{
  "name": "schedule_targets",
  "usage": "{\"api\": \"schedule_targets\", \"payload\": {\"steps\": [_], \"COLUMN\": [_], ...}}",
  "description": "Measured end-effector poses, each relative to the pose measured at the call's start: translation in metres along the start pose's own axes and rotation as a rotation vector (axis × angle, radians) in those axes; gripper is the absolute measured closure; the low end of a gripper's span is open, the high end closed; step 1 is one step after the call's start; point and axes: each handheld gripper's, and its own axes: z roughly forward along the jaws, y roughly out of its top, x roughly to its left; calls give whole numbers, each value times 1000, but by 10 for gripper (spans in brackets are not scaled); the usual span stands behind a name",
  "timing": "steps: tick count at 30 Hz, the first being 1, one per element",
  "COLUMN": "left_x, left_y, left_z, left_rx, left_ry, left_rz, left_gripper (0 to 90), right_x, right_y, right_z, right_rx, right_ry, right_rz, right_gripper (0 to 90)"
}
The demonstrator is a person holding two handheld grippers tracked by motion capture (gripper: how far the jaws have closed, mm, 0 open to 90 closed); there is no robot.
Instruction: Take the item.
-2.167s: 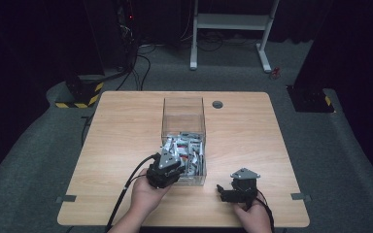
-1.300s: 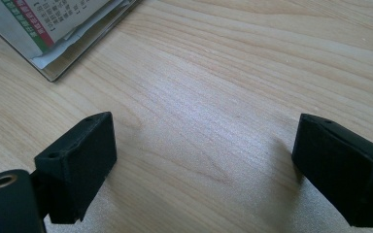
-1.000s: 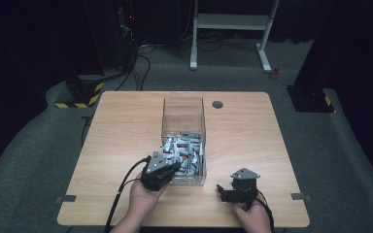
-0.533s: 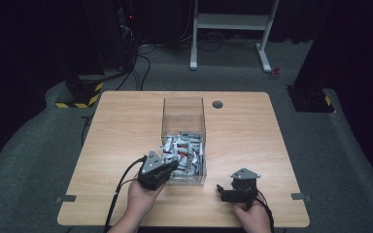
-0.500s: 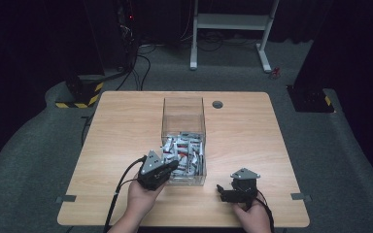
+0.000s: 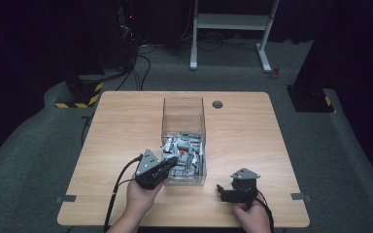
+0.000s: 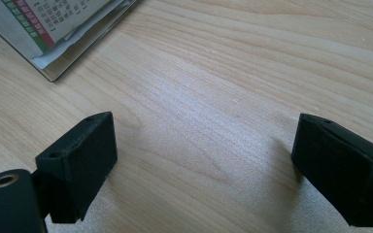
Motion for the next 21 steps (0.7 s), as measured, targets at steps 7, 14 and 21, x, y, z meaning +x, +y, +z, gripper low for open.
{"api": "schedule_targets", "payload": {"steps": [7, 14, 21], "left_x": [-2, -2, 3], "left_y": [5, 9, 11], "left_z": [-6, -15, -23], "left_rx": [-25, -47, -63], "left_ry": [3, 20, 31], "left_rz": [14, 32, 27], "left_gripper": [899, 899, 898], "right_x": [0, 0, 0], "right_y": [0, 0, 0], "right_z": [0, 0, 0], "right_rx": [0, 0, 0], "right_ry": [0, -1, -1], "right_rz": [1, 0, 0], "right_gripper": [89, 90, 91]}}
